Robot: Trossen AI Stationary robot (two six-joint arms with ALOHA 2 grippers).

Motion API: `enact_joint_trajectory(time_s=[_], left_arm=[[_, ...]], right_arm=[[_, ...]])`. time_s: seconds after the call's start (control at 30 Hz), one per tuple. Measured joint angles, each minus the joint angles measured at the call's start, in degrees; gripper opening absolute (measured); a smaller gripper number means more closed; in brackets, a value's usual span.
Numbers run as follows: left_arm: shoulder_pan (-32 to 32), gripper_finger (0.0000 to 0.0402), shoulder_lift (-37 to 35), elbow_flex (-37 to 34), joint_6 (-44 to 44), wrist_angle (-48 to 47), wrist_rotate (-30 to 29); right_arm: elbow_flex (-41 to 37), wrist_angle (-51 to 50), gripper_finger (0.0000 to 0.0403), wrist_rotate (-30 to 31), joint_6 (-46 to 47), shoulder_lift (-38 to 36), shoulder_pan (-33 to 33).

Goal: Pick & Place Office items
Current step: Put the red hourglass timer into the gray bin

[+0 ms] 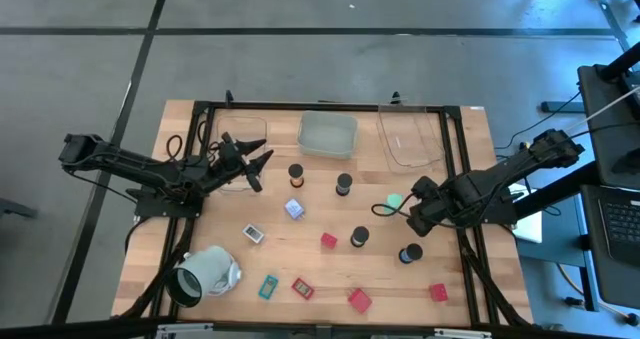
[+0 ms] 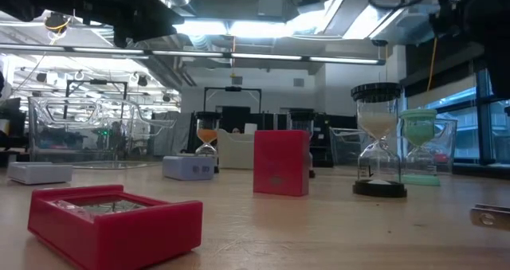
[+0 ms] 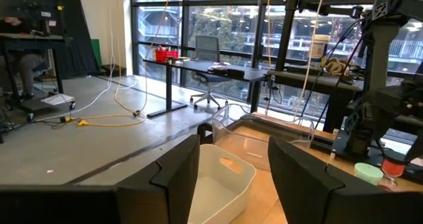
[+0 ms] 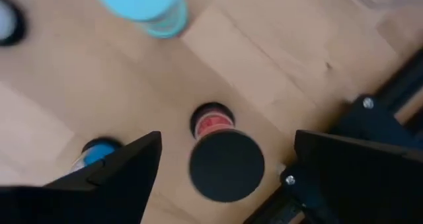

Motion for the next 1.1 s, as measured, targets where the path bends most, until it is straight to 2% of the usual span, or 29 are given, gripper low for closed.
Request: enact_joint_trajectory(time_s=[0.2,0.6,0.93,1.1], left_arm=[[0.0,0.0178,0.0,0.0,-0.1,-1.2,0.0],[0.0,0.0177,0.0,0.0,-0.1,-1.6,0.0],[0.0,0.0173,0.0,0.0,-0.1,-1.6,0.0],[0.0,0.0173,0.0,0.0,-0.1,-1.6,0.0]], right_arm=[[-4.0,0.5,0.0339,-4.0,3.1,0.0,0.0],[-8.3,5.1,0.0327,-5.0,3.1,0.0,0.0],[-8.7,5.2,0.0326,-5.8,2.9,0.0,0.0],[-8.7,5.2,0.0304,-7.7,2.9,0.0,0.0]])
